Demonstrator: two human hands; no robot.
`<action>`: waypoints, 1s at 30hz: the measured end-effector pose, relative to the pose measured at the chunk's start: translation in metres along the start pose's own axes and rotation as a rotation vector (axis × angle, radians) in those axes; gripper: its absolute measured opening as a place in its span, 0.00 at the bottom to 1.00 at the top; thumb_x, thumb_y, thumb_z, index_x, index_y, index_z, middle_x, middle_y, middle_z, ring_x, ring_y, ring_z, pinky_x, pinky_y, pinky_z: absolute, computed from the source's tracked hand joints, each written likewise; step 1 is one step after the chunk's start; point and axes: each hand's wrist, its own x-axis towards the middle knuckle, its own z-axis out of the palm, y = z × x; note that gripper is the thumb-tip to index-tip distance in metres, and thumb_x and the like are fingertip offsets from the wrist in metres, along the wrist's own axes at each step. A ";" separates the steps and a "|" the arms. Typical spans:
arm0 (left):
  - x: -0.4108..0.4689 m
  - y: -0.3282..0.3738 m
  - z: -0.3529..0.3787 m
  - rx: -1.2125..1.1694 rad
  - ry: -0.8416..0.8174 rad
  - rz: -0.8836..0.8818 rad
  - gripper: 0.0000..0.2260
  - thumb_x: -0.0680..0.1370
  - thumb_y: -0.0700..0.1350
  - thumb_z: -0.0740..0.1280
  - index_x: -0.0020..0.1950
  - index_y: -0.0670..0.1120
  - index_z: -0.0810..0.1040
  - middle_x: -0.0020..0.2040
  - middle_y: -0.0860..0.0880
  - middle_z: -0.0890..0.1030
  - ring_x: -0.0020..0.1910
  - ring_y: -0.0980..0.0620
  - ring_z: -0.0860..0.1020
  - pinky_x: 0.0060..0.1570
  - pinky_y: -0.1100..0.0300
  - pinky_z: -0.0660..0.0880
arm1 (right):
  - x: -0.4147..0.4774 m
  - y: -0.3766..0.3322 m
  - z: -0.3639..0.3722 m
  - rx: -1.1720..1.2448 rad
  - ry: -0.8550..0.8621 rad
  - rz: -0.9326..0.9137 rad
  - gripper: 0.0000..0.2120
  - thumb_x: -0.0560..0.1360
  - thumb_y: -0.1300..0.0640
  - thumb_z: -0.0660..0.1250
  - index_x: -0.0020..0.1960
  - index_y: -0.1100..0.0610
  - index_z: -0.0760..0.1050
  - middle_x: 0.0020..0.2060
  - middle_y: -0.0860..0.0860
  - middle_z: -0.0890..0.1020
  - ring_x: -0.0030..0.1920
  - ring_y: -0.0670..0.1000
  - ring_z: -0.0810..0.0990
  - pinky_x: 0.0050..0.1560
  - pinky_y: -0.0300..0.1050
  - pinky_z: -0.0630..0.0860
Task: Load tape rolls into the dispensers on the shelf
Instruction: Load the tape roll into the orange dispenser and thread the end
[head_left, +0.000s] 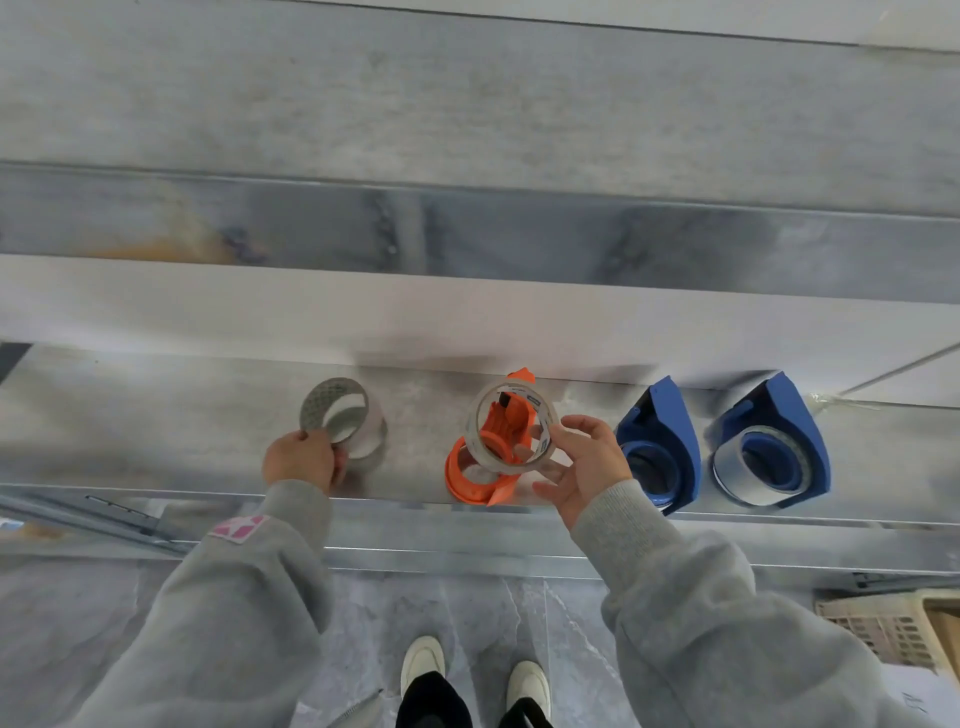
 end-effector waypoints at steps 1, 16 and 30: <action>0.011 -0.001 -0.005 -0.007 -0.013 -0.033 0.10 0.75 0.38 0.60 0.35 0.40 0.74 0.22 0.44 0.75 0.13 0.55 0.70 0.17 0.66 0.72 | 0.000 0.000 0.001 -0.010 0.000 -0.001 0.11 0.76 0.66 0.62 0.56 0.56 0.68 0.36 0.53 0.84 0.29 0.54 0.81 0.24 0.44 0.75; -0.130 0.035 0.023 -0.060 -0.797 0.071 0.25 0.72 0.52 0.70 0.67 0.49 0.70 0.57 0.45 0.80 0.51 0.43 0.81 0.43 0.51 0.80 | -0.019 -0.002 0.022 -0.139 -0.039 -0.051 0.08 0.73 0.64 0.67 0.46 0.55 0.70 0.30 0.52 0.82 0.29 0.53 0.79 0.30 0.40 0.68; -0.126 0.027 0.018 -0.276 -0.696 -0.047 0.05 0.77 0.43 0.67 0.51 0.44 0.79 0.36 0.42 0.85 0.32 0.50 0.83 0.27 0.61 0.79 | -0.033 0.010 0.035 -0.252 -0.145 -0.195 0.14 0.66 0.67 0.74 0.50 0.62 0.75 0.48 0.62 0.83 0.47 0.59 0.83 0.50 0.54 0.80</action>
